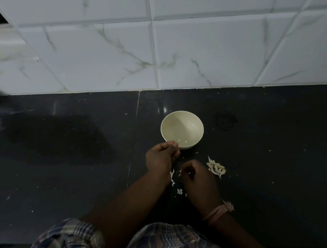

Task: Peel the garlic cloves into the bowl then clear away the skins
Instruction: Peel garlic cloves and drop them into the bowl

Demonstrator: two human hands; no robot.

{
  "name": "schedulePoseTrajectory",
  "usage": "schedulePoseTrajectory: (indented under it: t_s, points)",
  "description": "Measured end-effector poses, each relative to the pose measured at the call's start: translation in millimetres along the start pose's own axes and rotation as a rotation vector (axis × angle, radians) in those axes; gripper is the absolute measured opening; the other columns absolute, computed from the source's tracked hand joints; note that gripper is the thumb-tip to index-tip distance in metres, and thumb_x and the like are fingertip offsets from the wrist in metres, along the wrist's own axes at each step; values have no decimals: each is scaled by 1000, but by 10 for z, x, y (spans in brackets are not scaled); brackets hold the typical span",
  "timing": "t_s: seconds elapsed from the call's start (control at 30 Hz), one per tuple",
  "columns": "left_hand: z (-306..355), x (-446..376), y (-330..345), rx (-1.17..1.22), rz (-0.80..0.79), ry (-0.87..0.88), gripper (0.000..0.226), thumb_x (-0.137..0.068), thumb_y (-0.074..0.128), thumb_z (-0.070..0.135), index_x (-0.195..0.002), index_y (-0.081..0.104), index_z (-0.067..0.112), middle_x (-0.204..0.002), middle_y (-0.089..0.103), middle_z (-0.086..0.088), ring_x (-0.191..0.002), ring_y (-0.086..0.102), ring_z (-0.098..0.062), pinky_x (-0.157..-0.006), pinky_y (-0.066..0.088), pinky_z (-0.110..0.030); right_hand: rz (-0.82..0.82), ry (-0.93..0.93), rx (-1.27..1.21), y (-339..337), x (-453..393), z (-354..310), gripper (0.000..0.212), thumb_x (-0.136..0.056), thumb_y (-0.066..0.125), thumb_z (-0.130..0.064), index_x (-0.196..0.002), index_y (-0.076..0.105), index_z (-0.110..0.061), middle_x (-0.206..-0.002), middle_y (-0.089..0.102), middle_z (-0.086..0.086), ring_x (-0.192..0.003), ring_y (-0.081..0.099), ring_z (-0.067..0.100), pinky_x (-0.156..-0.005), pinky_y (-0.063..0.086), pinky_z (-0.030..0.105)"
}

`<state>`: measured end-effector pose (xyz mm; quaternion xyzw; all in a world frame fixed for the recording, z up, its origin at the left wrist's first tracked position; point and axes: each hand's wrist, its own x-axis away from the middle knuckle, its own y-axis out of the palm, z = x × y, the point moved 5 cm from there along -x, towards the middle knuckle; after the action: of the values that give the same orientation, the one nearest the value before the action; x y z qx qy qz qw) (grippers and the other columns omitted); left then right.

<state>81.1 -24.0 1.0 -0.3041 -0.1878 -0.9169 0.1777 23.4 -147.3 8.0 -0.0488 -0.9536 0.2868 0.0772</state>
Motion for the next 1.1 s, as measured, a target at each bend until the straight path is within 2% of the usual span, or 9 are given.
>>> schedulePoseTrajectory:
  t_s: [0.13,0.33,0.4,0.47,0.57,0.63,0.77,0.9,1.1]
  points:
    - [-69,162,-117,-31,8,-53,13,-97,56,-8,-103,67,-5,-91,69,-19,-71,68,-18,-64,58,-21,97,-67,-32,-37,3,-26,7,-95,64,-17,-97,69,-22,-91,68,-12,-86,62,0,-76,47,21]
    - [-165,439,-19,-13,-97,-351,21,-105,50,17,-102,68,7,-99,71,-12,-90,67,-23,-75,54,-35,-41,-279,54,224,73,-75,49,-94,41,-20,-138,60,-10,-140,57,-6,-130,48,1,-114,30,14]
    - [-156,406,-3,-30,-110,-325,21,-104,51,17,-110,68,7,-99,72,-11,-91,68,-24,-75,54,-35,-55,-259,123,280,55,18,50,-96,41,-21,-142,55,-5,-146,55,6,-136,49,13,-118,27,19]
    - [-180,370,-37,-74,-113,-268,23,-102,52,16,-116,69,8,-99,76,-9,-92,70,-21,-73,53,-32,-56,-162,134,255,64,77,51,-100,39,-26,-146,50,-6,-150,51,13,-141,47,22,-116,16,9]
    - [-252,375,-48,-100,-137,-291,25,-103,53,23,-106,73,9,-98,78,-6,-92,72,-18,-75,54,-32,-45,-207,147,273,93,72,58,-100,31,-37,-149,47,-9,-155,45,10,-146,39,20,-120,16,15]
    - [-284,418,8,-64,-181,-322,27,-103,54,25,-116,70,7,-109,76,-11,-101,72,-22,-87,57,-36,-64,-247,179,280,117,55,57,-100,31,-36,-147,50,-10,-152,50,9,-143,44,20,-120,27,28]
    - [-261,332,-22,-108,-117,-168,27,-106,47,17,-128,62,12,-119,71,-10,-102,69,-19,-82,56,-32,91,-118,181,-5,81,238,33,-101,44,-22,-124,65,-12,-120,67,9,-112,61,23,-101,46,37]
    - [-296,300,-56,-131,-95,-209,31,-106,45,19,-133,60,11,-125,66,-10,-114,64,-23,-84,55,-35,95,85,410,-257,-45,599,21,-101,52,-18,-104,69,-7,-107,63,14,-100,60,31,-87,43,38]
    - [-474,398,23,-213,-136,-251,24,-105,46,17,-116,66,12,-102,71,-3,-90,66,-18,-73,57,-28,50,47,467,-273,-198,662,17,-99,56,-16,-103,69,-5,-105,65,17,-100,61,34,-86,42,38]
